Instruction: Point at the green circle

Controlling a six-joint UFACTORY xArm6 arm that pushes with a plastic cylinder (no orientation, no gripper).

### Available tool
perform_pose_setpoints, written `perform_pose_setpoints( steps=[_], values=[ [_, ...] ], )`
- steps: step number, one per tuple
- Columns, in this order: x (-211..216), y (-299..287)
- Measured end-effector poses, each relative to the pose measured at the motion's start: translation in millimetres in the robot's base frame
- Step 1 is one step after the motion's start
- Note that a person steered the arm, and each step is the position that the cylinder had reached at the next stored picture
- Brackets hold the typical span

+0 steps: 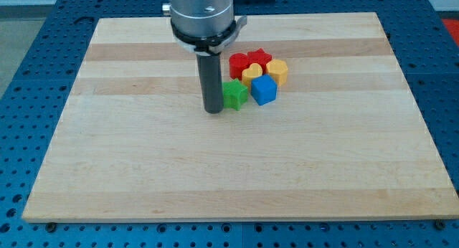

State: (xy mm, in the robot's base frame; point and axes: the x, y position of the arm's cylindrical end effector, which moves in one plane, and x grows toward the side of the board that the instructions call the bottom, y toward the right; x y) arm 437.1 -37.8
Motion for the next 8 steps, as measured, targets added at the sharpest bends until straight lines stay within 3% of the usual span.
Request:
perform_pose_setpoints(
  steps=[2,3,4,5,6,8],
  values=[
    [-0.6,-3.8],
    [-3.9,-65.3],
    [-40.0,-124.2],
    [-85.8,-132.9],
    [-127.3,-126.2],
    [-165.6,-108.8]
  ],
)
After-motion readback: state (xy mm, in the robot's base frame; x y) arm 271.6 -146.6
